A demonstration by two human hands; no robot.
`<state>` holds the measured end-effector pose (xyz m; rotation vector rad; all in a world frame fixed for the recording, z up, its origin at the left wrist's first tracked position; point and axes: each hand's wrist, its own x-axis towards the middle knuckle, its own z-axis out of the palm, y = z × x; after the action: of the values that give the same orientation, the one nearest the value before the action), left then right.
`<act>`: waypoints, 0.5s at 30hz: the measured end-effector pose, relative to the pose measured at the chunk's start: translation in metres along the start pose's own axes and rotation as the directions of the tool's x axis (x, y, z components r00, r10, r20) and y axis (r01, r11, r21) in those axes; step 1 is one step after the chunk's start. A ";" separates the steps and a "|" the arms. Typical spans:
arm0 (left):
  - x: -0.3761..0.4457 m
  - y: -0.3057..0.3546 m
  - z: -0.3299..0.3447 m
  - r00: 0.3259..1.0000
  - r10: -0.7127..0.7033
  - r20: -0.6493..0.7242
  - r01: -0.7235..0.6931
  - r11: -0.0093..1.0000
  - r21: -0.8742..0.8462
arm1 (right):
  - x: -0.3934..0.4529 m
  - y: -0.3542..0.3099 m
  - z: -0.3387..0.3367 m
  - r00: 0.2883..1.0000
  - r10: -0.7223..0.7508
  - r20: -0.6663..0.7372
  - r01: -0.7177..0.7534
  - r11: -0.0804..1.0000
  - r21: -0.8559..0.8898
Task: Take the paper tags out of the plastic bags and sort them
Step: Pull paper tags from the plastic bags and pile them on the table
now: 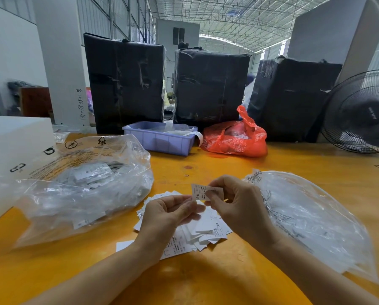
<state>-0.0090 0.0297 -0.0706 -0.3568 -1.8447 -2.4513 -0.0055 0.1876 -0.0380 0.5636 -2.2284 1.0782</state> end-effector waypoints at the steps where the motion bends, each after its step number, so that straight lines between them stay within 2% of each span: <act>1: 0.000 0.000 0.000 1.000 -0.002 0.010 0.002 1.000 0.004 | 0.000 0.000 0.000 1.000 0.001 0.002 -0.001 1.000 0.003; 7: 0.000 -0.001 0.000 0.996 -0.024 0.091 0.019 0.998 0.055 | 0.000 -0.001 -0.002 1.000 0.005 0.030 -0.006 1.000 0.022; 15: 0.001 0.000 0.000 0.998 0.016 0.063 -0.026 0.988 0.149 | 0.006 0.000 -0.009 0.986 0.067 0.156 -0.065 0.998 -0.019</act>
<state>-0.0101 0.0299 -0.0704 -0.4444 -2.0233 -2.2945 -0.0066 0.1937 -0.0296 0.5898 -2.4036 1.0845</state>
